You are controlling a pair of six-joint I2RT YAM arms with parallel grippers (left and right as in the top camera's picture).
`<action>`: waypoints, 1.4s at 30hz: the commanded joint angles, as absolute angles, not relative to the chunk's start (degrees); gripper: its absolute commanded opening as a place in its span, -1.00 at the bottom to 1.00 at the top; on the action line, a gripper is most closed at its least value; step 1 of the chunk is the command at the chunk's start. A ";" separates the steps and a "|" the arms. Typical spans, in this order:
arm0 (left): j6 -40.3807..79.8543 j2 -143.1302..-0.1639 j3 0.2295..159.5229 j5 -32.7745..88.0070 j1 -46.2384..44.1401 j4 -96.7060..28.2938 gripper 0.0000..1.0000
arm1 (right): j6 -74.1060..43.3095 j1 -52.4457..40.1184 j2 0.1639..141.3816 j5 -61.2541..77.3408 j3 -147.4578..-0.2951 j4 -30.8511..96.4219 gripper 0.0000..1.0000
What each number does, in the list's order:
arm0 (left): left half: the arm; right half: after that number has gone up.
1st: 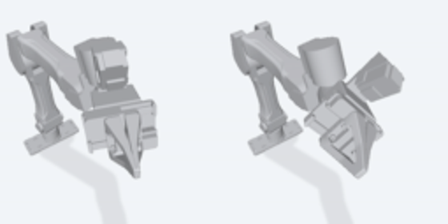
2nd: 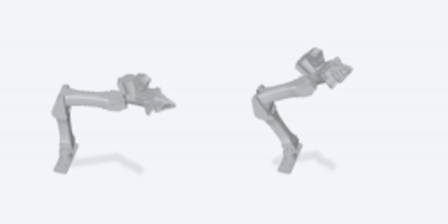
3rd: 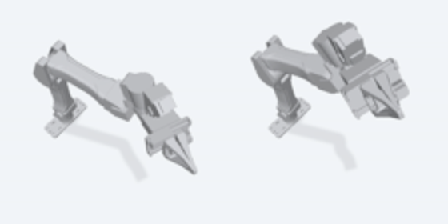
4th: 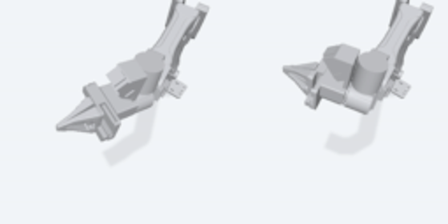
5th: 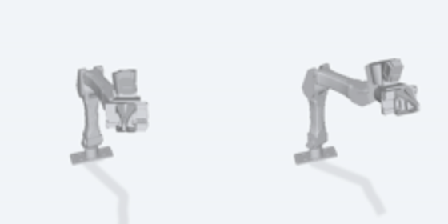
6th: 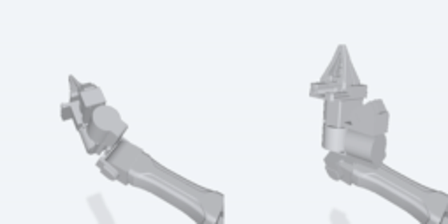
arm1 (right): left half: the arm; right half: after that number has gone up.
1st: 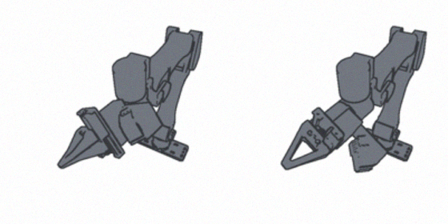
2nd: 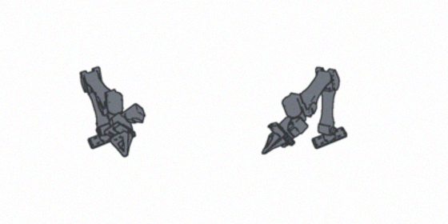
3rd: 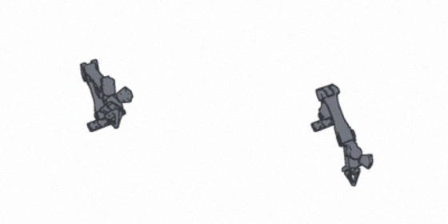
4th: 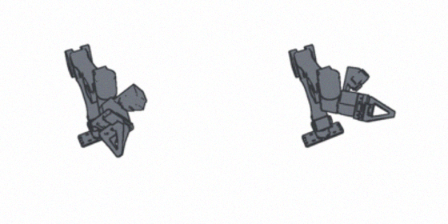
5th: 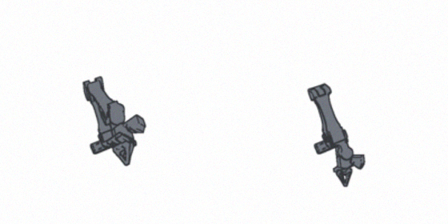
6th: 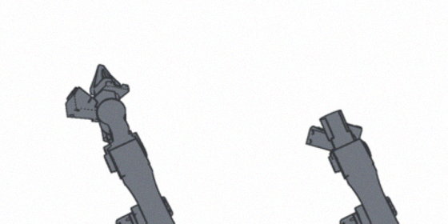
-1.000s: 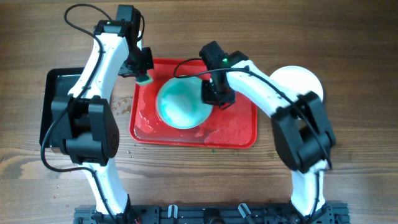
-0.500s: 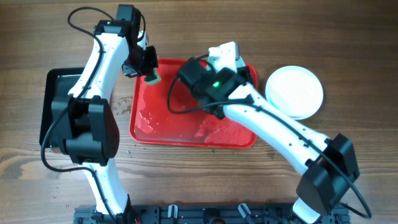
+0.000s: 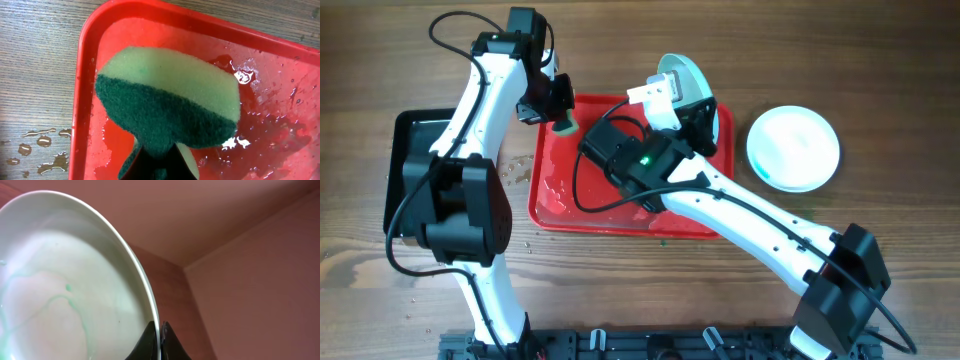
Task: Clean dirty plates on tray and stack at the side
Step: 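Lift the last plate right and stack it on the plate pile, then place the sponge in the black tray with the left gripper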
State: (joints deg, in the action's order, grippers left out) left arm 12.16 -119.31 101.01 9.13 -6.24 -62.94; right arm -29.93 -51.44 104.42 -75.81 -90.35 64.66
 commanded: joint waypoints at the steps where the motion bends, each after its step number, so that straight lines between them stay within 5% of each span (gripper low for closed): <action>1: 12.69 -119.04 101.47 10.24 -6.15 -62.92 -0.92 | -30.13 -48.36 102.91 -54.48 -90.08 62.87 -0.91; 11: 12.69 -119.04 101.47 10.24 -6.15 -62.76 -0.92 | -18.33 -22.74 101.71 14.13 -85.41 52.60 -0.91; 18: 12.69 -119.04 101.47 10.24 -6.15 -62.76 -0.92 | -16.71 2.48 95.18 14.87 -82.50 58.54 -0.91; 23: 12.71 -119.04 101.47 10.24 -6.26 -62.74 -0.92 | -18.35 20.40 90.89 14.59 -67.96 49.50 -0.91; 31: 12.69 -119.04 101.47 10.22 -6.22 -62.74 -0.92 | -21.50 22.35 90.91 10.07 -50.96 34.61 -0.91; 32: 12.69 -119.02 101.49 9.96 -6.20 -62.70 -0.92 | -20.95 22.35 90.91 10.07 -50.87 35.03 -0.85; 34: 12.69 -118.50 102.06 9.34 -5.93 -63.22 -0.92 | -21.12 22.35 90.89 10.59 -50.94 35.20 -0.31; 35: 12.67 -117.86 102.72 8.82 -5.61 -63.90 -0.92 | -21.02 22.37 90.89 11.62 -51.40 35.24 -0.21; 42: 12.67 -107.87 106.59 1.17 4.14 -74.08 -0.92 | -12.99 16.64 89.25 16.16 -67.22 49.76 -0.01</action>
